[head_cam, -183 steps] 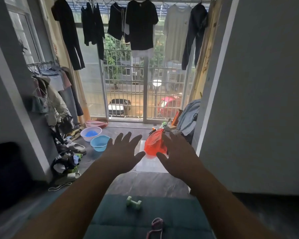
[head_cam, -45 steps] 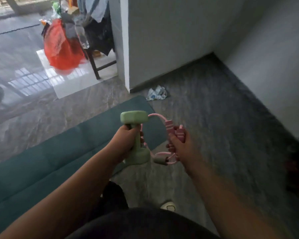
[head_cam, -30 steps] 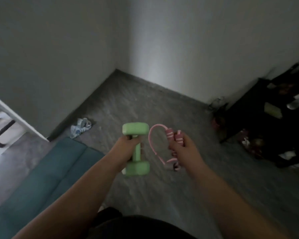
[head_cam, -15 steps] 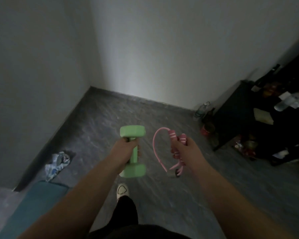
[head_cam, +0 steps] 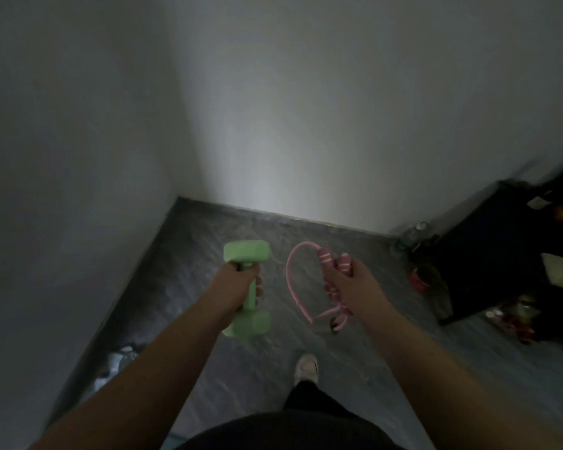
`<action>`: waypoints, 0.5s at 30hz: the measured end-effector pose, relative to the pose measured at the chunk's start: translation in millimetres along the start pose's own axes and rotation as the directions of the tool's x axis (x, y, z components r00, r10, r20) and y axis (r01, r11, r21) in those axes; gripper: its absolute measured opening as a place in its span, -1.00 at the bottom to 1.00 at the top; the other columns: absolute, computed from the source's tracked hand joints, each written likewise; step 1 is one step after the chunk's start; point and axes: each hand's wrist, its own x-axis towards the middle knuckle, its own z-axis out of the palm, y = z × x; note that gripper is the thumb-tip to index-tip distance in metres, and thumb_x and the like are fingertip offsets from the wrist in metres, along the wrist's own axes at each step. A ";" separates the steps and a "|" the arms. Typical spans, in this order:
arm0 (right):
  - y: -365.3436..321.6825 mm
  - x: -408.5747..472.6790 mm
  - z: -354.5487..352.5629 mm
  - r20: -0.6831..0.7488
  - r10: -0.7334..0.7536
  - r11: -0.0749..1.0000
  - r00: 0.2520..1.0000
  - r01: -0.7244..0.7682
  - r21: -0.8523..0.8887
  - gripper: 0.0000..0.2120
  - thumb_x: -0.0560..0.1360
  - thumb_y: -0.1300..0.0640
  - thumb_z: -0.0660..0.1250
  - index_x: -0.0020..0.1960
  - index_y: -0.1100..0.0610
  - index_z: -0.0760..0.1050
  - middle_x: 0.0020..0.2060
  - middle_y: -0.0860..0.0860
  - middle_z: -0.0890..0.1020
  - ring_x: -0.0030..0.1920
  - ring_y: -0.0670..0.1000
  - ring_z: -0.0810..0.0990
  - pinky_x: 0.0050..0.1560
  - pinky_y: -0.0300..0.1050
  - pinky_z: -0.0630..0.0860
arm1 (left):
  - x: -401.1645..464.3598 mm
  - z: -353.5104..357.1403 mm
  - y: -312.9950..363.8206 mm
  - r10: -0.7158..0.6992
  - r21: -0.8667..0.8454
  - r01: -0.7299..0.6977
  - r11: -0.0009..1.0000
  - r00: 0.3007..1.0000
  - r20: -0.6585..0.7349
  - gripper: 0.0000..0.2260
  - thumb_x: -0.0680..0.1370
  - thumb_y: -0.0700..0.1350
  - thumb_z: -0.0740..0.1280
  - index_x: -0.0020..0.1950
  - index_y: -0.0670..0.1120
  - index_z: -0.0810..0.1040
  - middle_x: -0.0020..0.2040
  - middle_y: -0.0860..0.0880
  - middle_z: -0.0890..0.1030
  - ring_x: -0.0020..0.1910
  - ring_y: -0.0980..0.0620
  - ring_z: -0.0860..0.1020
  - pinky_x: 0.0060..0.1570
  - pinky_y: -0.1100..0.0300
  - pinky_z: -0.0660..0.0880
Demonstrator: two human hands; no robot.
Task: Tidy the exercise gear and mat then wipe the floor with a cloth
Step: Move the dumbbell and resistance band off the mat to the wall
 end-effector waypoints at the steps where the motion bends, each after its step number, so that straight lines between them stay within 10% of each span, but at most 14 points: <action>1: -5.2 16.6 3.1 0.008 -0.002 1.000 1.000 0.002 0.005 -0.73 0.54 -0.05 0.40 -0.08 0.14 0.44 -0.32 0.13 0.52 -0.47 -0.08 0.46 -0.43 -0.25 0.44 | 17.0 0.7 7.9 0.000 0.010 0.000 1.000 1.000 -0.002 -0.89 0.64 -0.18 0.28 -0.10 -0.11 0.49 -0.24 -0.12 0.53 -0.33 -0.07 0.54 -0.29 0.12 0.45; 15: -35.1 360.1 31.0 0.077 0.105 0.994 0.992 -0.101 -0.050 -0.76 0.56 -0.01 0.37 -0.10 0.16 0.46 -0.35 0.08 0.54 -0.41 -0.04 0.49 -0.41 -0.20 0.46 | 342.1 50.6 112.9 -0.088 0.139 0.090 0.986 0.996 -0.025 -0.94 0.61 -0.17 0.30 0.00 -0.16 0.52 -0.18 -0.16 0.58 -0.30 -0.09 0.59 -0.27 0.04 0.53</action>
